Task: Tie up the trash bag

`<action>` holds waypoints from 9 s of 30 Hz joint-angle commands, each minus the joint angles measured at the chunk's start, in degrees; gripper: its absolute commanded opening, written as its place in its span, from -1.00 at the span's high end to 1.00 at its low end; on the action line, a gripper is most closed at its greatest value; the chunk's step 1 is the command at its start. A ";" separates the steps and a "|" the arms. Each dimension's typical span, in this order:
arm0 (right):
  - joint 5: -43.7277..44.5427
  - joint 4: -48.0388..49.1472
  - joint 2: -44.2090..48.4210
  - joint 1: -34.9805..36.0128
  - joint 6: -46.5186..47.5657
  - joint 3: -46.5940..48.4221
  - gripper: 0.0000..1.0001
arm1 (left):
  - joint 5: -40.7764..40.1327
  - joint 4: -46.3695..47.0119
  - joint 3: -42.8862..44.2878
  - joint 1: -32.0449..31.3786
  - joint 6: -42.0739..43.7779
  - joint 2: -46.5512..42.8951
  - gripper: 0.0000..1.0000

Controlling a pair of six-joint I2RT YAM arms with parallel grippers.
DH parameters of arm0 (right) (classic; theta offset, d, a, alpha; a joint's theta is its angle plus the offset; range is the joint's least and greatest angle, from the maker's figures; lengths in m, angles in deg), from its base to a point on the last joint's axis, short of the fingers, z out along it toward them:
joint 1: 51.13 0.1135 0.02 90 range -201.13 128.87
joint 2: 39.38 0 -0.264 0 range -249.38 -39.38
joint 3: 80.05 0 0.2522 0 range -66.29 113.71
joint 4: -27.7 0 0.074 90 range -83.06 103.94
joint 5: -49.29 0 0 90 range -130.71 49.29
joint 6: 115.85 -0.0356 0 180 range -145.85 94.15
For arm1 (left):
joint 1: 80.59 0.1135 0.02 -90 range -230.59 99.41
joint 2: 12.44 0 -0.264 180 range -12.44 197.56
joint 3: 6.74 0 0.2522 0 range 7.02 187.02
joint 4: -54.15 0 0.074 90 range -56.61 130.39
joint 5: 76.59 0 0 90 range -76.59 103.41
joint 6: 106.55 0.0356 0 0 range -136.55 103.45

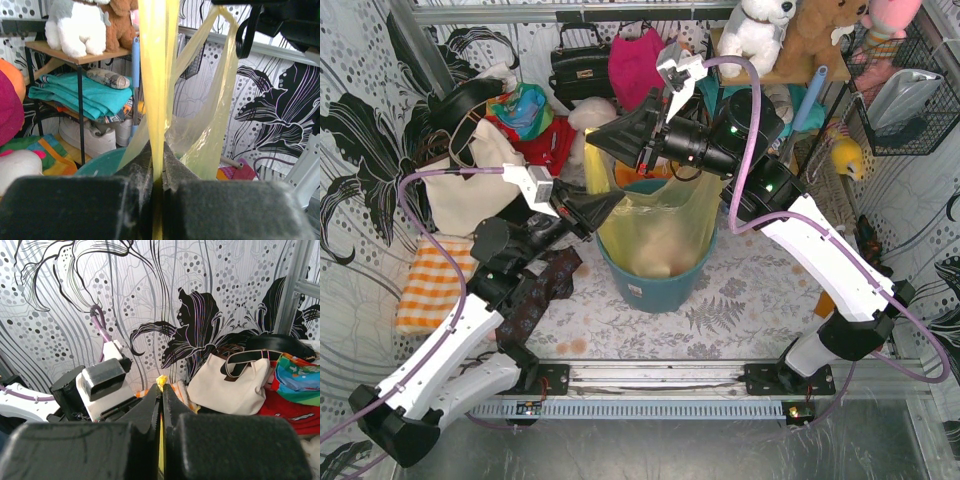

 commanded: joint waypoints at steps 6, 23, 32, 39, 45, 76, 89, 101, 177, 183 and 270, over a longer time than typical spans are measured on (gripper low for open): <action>0.79 3.66 1.91 0.27 -0.85 0.63 1.00 | 0.31 2.98 -2.38 0.19 -1.39 -0.31 0.87; 24.60 -18.72 15.36 0.27 6.49 0.20 -0.31 | -1.59 2.11 -2.85 0.16 -1.14 -1.42 1.00; 42.54 -27.26 20.59 0.27 4.29 -3.81 -0.36 | -1.75 2.18 -2.76 0.19 -1.17 -1.44 1.00; 43.62 -28.98 20.83 0.27 2.69 -5.63 -0.25 | -1.79 2.00 -2.85 0.19 -1.17 -1.41 0.99; 41.93 -28.77 19.33 0.27 1.94 -4.87 0.05 | -1.78 2.18 -2.76 0.15 -1.26 -1.31 0.99; 41.06 -28.01 17.85 0.27 1.93 -1.80 1.00 | -2.34 -24.73 33.54 0.15 3.23 3.83 -0.29; 40.61 -28.29 17.47 0.27 1.07 -0.23 1.00 | 5.49 -23.69 52.01 -2.18 -6.27 18.85 -0.52; 40.19 -28.53 16.94 0.27 0.19 0.50 1.00 | -7.44 -15.41 40.11 -18.19 2.07 19.60 -0.65; 36.65 -48.20 12.50 0.22 -7.26 11.71 0.47 | -13.16 12.03 24.15 -19.54 11.03 29.89 1.00; 36.68 -48.09 13.60 0.27 -7.73 10.66 0.47 | -14.24 12.24 23.57 -19.15 10.90 29.56 1.00; 34.77 -28.44 22.08 0.25 -8.57 -5.40 1.00 | -14.29 6.00 23.51 -18.66 4.54 23.64 -0.38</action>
